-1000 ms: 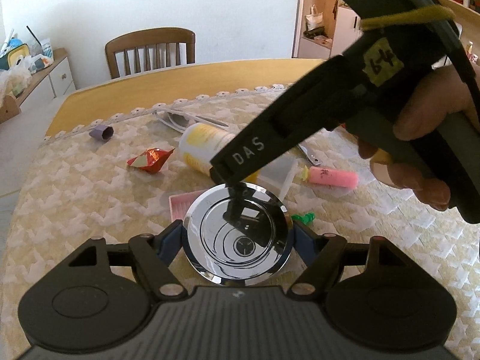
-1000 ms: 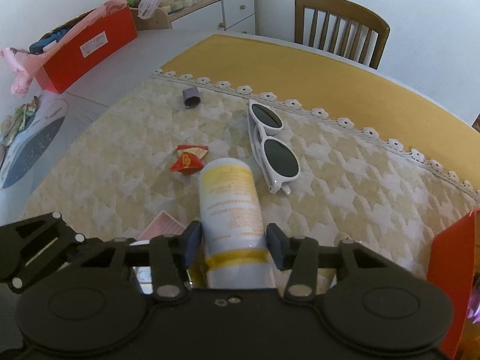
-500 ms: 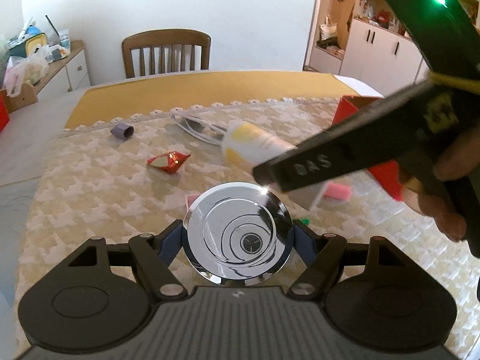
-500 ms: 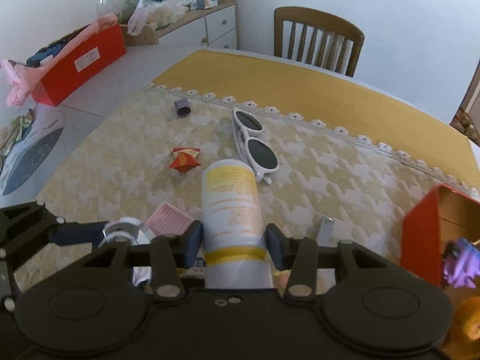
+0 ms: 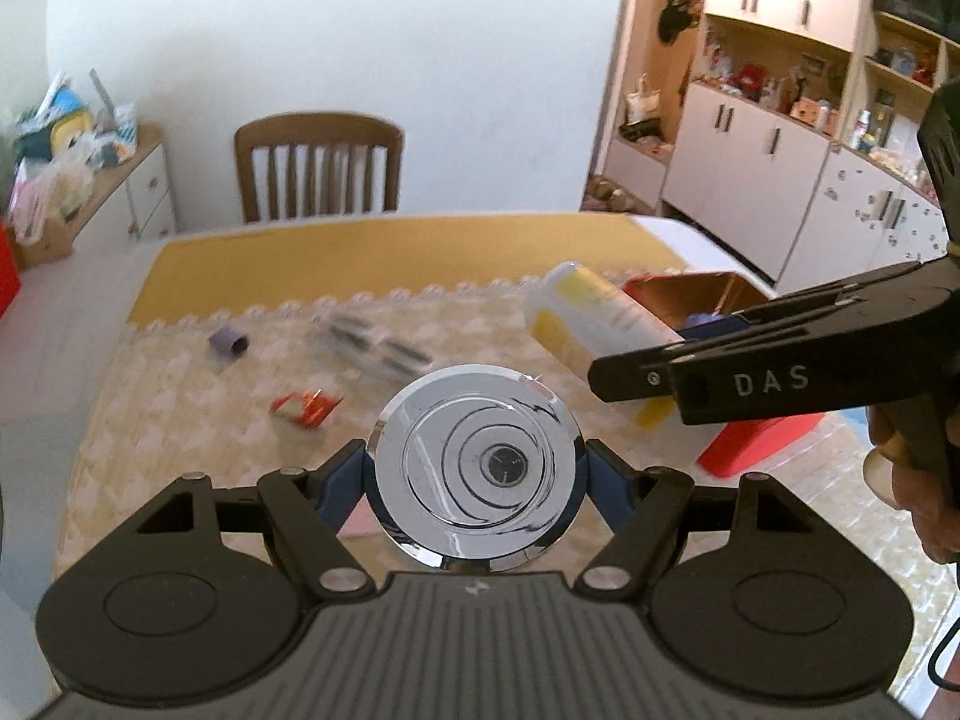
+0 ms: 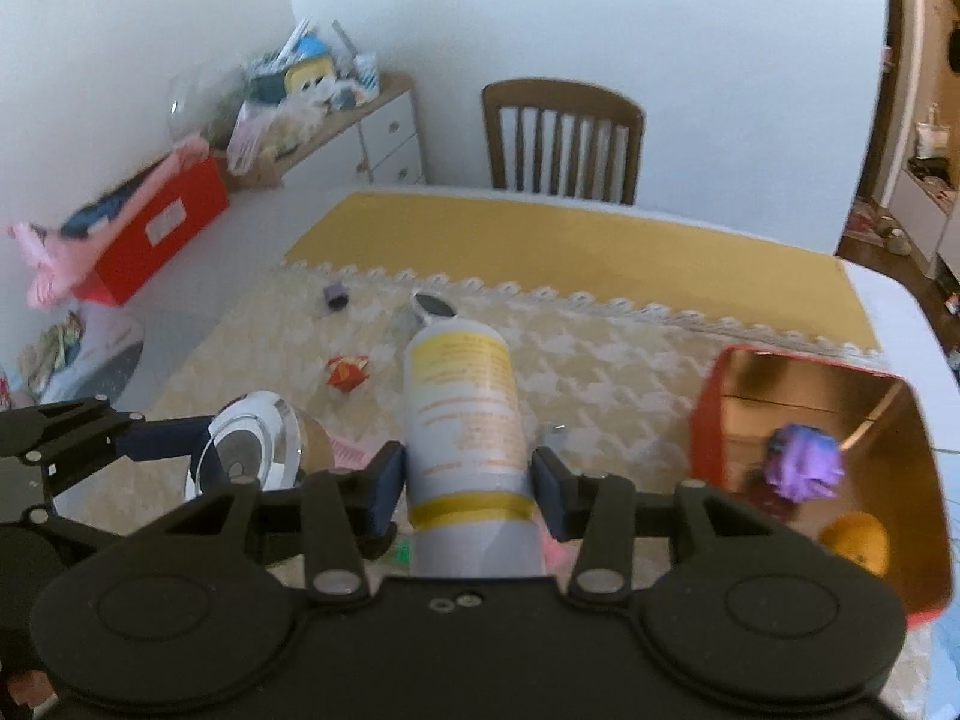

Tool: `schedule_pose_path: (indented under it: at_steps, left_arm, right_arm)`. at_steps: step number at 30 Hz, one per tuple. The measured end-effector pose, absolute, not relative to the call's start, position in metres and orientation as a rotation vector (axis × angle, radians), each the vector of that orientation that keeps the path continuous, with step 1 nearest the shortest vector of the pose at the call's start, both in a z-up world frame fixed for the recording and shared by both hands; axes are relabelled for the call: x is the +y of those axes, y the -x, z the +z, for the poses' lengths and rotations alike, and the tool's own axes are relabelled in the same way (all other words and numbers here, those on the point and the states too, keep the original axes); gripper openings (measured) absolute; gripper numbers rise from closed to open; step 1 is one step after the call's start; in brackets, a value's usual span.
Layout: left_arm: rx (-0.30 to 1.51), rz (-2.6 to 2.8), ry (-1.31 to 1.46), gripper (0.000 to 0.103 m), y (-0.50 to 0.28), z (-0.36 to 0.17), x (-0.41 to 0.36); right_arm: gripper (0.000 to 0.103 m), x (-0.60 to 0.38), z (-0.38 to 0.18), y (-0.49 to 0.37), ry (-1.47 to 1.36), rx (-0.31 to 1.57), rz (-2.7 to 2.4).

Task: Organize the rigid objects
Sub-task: 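Carry the silver lid and white bottle with both grippers over the tin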

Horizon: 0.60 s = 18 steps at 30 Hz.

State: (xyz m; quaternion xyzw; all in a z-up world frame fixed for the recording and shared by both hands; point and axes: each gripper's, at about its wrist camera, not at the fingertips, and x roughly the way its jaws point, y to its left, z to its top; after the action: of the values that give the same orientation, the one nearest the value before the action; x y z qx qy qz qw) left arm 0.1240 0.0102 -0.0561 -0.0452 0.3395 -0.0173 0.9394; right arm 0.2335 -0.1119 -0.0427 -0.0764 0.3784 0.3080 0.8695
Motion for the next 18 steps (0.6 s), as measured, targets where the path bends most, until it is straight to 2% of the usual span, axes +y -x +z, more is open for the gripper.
schedule_pose_path:
  at_steps: [9,18]
  left_arm:
    - [0.631,-0.127,0.021,0.077,-0.141,-0.024,-0.045]
    - [0.650,-0.200,-0.050,0.077,-0.178,-0.021,-0.113]
  right_arm:
    - [0.045,-0.186,-0.018,-0.240,0.103,0.741,0.548]
    - [0.045,-0.258,-0.020,-0.267,0.092,0.742,0.447]
